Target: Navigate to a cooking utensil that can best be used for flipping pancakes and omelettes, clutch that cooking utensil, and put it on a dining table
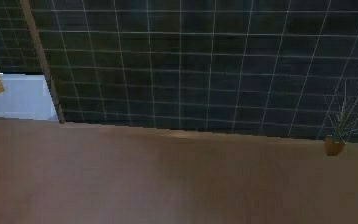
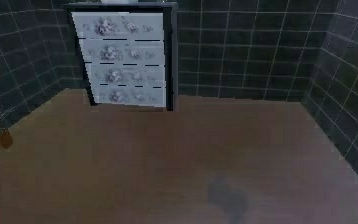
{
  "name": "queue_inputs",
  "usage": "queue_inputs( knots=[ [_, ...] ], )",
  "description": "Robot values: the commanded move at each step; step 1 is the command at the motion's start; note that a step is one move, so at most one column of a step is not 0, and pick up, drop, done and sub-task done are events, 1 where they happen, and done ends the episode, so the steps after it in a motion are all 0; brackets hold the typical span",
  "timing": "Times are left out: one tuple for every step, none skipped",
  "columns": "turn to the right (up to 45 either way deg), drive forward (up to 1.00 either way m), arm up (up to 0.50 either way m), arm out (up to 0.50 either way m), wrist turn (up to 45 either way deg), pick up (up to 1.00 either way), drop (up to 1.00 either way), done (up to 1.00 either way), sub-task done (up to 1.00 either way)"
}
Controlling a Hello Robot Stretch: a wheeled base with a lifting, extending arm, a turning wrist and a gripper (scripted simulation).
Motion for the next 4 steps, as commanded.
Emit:
queue_inputs(
  knots=[
    [-45.0,0.00,0.00,0.00,0.0,0.00,0.00,0.00,0.00],
    [0.0,1.00,0.00,0.00,0.0,0.00,0.00,0.00,0.00],
    [0.0,1.00,0.00,0.00,0.0,0.00,0.00,0.00,0.00],
    [-6.0,0.00,0.00,0.00,0.0,0.00,0.00,0.00,0.00]
  ],
)
